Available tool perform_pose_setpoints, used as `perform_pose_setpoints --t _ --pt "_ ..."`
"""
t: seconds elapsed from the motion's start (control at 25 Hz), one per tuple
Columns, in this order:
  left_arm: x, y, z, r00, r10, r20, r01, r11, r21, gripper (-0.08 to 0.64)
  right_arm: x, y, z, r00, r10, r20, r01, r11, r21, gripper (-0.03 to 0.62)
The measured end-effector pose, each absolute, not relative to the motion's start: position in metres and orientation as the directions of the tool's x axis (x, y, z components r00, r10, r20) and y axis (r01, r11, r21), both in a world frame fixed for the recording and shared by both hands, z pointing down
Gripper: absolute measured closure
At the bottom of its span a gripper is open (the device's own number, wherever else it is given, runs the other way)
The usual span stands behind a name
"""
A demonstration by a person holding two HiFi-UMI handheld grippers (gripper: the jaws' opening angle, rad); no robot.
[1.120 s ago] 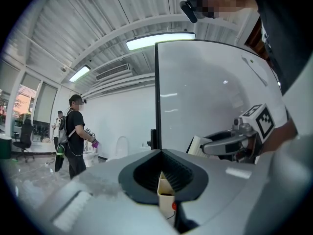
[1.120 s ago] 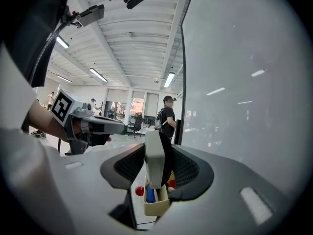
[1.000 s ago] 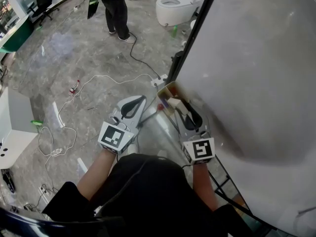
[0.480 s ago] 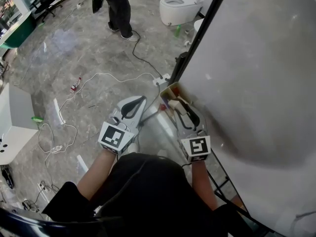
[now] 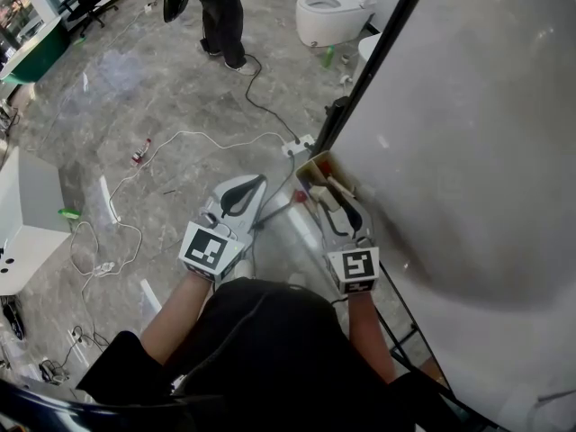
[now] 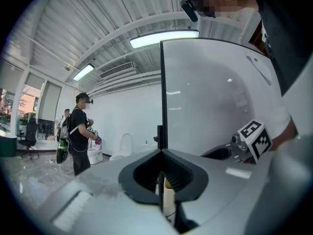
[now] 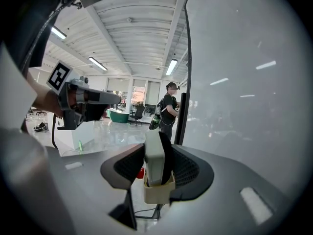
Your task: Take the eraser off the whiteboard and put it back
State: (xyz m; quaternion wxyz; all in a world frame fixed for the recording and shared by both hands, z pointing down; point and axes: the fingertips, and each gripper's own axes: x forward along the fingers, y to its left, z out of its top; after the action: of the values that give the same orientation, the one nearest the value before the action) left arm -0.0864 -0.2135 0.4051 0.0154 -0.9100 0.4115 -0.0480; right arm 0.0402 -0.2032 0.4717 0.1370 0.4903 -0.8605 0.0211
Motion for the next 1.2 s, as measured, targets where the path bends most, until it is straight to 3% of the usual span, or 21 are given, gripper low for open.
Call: perform_pose_setpoints --t 0.88,1.2 --pt "-0.098 -0.211 0.406 0.629 -0.774 0.076 -0.772 -0.633 -0.055 0.555 0.036 -0.209 0.506 -0.439 -0.828 0.35 -0.844 0.514 0.157 0.41" --pt "-0.099 -0.21 0.406 0.63 -0.773 0.075 -0.772 -0.634 -0.051 0.555 0.031 -0.209 0.505 -0.442 -0.83 0.342 -0.858 0.502 0.109 0.408"
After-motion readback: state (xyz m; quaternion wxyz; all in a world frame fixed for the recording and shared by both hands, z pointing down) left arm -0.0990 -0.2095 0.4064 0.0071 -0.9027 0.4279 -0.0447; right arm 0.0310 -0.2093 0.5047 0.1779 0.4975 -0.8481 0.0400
